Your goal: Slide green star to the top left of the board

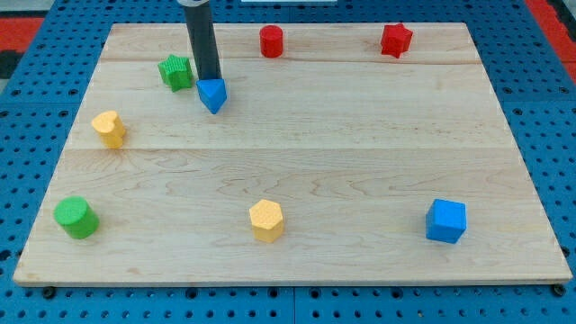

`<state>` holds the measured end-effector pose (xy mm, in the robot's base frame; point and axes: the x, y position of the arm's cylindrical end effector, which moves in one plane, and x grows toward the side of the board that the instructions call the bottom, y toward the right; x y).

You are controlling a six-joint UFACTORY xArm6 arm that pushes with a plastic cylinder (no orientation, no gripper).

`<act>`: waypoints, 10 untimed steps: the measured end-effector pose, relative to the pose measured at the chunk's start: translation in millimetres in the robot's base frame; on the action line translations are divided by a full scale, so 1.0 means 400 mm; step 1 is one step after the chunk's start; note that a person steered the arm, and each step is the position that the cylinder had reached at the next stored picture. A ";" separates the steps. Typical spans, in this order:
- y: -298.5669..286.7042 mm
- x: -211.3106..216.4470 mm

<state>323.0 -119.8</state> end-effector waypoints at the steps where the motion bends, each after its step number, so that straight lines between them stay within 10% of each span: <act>1: -0.068 0.000; 10: -0.234 -0.133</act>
